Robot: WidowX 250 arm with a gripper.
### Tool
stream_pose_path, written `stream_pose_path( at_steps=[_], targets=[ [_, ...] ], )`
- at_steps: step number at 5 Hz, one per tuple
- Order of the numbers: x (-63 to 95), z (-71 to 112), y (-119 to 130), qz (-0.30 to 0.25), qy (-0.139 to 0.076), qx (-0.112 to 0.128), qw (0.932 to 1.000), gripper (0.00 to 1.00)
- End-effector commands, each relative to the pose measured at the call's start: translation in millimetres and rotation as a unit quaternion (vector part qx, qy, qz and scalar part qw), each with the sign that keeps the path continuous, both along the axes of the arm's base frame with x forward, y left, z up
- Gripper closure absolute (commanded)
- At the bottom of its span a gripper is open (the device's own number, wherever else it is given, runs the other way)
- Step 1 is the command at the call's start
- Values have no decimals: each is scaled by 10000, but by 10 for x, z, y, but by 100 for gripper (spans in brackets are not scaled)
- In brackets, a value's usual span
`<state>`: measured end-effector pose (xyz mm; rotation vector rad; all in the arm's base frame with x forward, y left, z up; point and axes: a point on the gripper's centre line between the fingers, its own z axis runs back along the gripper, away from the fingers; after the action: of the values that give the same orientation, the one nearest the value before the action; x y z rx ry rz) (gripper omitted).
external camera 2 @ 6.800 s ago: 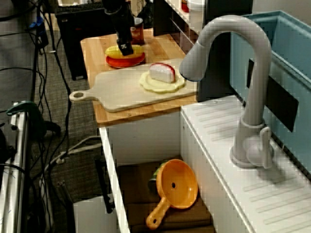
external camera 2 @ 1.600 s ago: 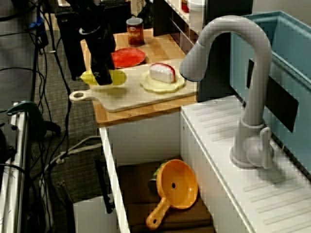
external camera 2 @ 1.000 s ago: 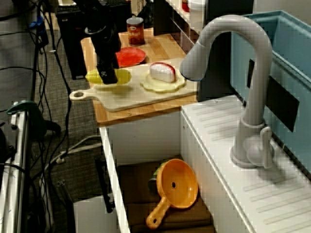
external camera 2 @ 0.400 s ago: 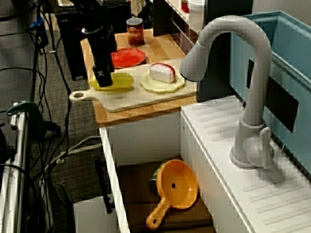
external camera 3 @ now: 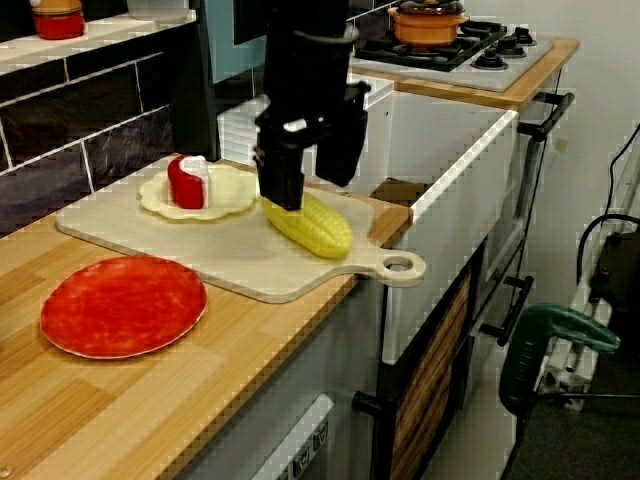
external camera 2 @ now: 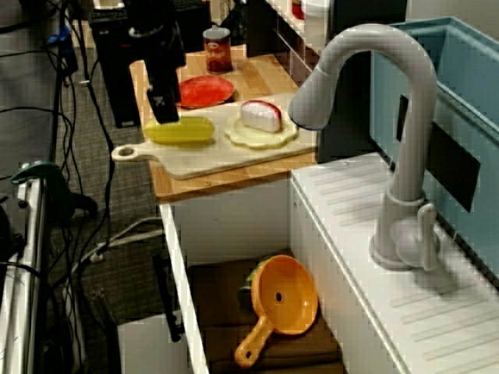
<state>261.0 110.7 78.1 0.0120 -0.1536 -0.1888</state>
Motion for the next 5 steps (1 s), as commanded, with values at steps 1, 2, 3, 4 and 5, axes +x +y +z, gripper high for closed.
stream_pose_path(
  at_steps=[1,2,3,4,5],
  targets=[
    [209,413,81,-295,-362,288,9985,0],
    [347,465,43,-602,-486,469,9959,0],
    [521,481,17,-959,-504,647,9920,0],
    [680,492,61,-987,-621,843,9896,0],
    [822,447,120,-975,-704,887,9888,0]
  ],
)
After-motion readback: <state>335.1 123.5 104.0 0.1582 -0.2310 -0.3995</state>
